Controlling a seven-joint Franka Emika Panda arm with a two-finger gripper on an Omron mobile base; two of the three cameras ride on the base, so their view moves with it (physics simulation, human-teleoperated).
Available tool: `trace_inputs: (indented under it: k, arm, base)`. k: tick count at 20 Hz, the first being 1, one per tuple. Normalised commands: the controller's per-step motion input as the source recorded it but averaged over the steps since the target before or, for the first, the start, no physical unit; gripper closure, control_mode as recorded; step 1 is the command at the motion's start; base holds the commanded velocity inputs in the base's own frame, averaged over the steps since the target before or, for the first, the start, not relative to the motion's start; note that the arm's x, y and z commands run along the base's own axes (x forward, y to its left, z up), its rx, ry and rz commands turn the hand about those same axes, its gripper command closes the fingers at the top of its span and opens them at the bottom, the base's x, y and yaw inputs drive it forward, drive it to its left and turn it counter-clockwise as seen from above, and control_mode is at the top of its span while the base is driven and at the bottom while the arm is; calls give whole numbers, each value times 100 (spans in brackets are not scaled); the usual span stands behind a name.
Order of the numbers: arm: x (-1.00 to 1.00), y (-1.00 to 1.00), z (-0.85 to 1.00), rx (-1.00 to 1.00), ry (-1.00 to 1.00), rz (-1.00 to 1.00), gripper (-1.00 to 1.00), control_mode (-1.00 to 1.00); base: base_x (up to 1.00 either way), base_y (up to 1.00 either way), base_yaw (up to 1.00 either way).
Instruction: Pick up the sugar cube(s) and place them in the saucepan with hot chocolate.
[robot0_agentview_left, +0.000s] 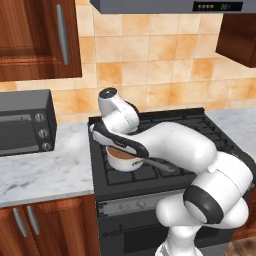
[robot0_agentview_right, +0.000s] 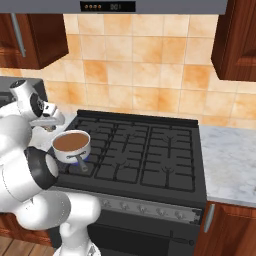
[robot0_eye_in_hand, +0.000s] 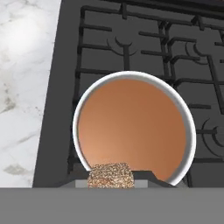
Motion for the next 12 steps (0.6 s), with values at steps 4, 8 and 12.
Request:
trace_inputs:
  k: [4, 8, 12]
  arm:
    - [10, -84, -10, 18, 11, -7, 100, -100]
    - [36, -74, -32, 17, 7, -2, 100, -100]
    - [8, -3, -11, 1, 14, 0, 100, -100]
  base:
    - [0, 0, 0]
    - [0, 0, 0]
    - [0, 0, 0]
